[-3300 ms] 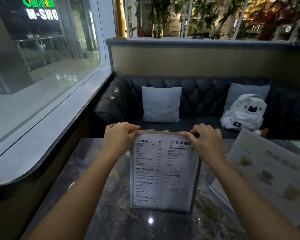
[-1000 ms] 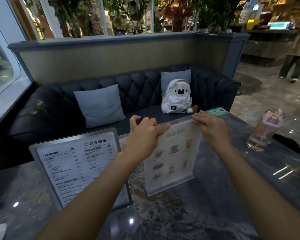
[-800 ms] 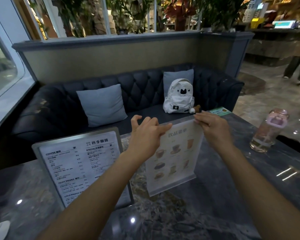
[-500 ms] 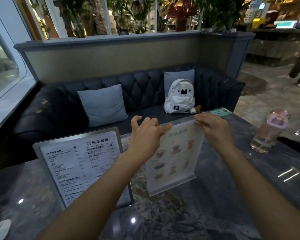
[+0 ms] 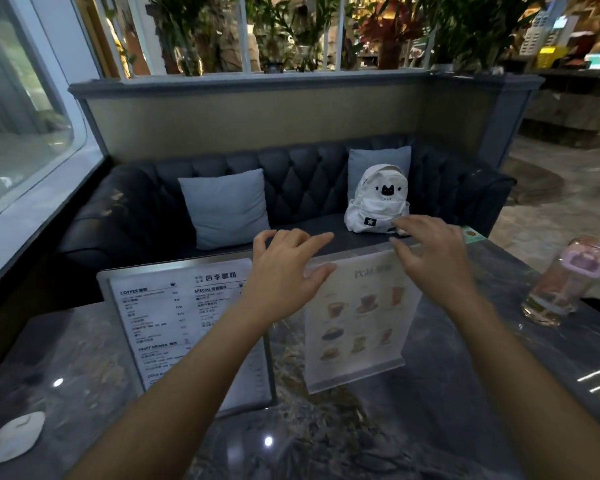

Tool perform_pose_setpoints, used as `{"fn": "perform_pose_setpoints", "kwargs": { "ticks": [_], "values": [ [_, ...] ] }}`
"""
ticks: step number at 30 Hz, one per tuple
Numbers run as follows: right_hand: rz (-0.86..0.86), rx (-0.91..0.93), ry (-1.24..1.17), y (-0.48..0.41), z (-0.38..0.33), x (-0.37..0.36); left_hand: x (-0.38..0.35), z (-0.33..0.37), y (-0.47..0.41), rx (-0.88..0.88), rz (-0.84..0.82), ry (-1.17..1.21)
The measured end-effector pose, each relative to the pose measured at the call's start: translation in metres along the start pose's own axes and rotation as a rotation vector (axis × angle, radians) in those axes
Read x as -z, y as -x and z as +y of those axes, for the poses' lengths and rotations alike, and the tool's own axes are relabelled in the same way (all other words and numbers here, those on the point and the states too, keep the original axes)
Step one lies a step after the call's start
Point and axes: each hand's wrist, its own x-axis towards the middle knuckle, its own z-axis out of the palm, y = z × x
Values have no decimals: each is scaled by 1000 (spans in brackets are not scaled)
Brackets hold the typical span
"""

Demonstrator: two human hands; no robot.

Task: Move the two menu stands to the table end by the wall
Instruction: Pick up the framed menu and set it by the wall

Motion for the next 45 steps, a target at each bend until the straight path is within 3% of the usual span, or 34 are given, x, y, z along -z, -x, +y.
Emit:
{"fn": "perform_pose_setpoints", "kwargs": {
  "ticks": [12,15,17,22,24,29,33,38,45],
  "values": [
    [-201,157,-374,-13,-139,-47,72,-82,37,261,213,-60],
    [-186,127,-359,-5,-144,-65,79,-89,48,313,207,-11],
    [-248,118,-410,3,-184,-95,102,-125,82,446,253,-48],
    [-273,-37,-437,12,-169,-117,98,-144,100,545,228,14],
    [-308,-82,-441,15,-169,-125,95,-157,108,606,235,108],
    [-231,-225,-482,15,-166,-136,80,-172,124,899,267,615],
    [-239,-300,-516,17,-160,-140,68,-181,138,825,230,748],
    [-119,-340,-622,10,-159,-139,65,-190,144,815,276,743],
    [-174,-487,-875,6,-169,-132,75,-186,169,800,369,743]
  ]
}}
